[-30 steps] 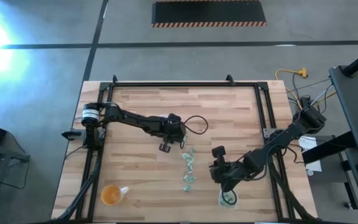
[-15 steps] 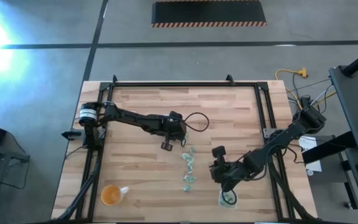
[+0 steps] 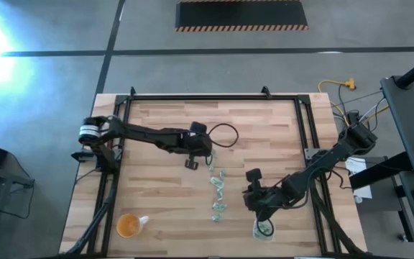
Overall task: Pick and place Stevia / Truvia into bins
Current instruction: Put the stevia packet into the top transparent container
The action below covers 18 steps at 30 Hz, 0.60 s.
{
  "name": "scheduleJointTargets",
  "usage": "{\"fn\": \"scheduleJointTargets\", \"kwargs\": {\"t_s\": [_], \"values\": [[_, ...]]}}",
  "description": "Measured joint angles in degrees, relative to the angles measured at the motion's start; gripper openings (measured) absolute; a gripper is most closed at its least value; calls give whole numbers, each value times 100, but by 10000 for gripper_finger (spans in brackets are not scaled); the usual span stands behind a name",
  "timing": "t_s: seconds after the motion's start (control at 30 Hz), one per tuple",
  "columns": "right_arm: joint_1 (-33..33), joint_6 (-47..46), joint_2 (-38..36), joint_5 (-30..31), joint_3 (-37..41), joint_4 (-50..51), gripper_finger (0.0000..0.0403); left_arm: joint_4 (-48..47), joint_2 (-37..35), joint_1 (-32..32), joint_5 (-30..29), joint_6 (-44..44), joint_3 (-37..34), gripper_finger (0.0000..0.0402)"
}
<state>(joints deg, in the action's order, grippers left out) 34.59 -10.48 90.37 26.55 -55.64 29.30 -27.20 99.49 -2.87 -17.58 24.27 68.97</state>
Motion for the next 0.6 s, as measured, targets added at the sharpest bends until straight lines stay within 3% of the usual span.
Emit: {"fn": "scheduleJointTargets", "kwargs": {"t_s": [0.17, 0.6], "values": [[0, -4, 0, 0, 27, -4, 56, -445, -235, -19, -443, -289, -170, 0], [0, -2, 0, 0, 40, -83, 56, -1174, -372, -161, -512, -919, -299, 0]]}}
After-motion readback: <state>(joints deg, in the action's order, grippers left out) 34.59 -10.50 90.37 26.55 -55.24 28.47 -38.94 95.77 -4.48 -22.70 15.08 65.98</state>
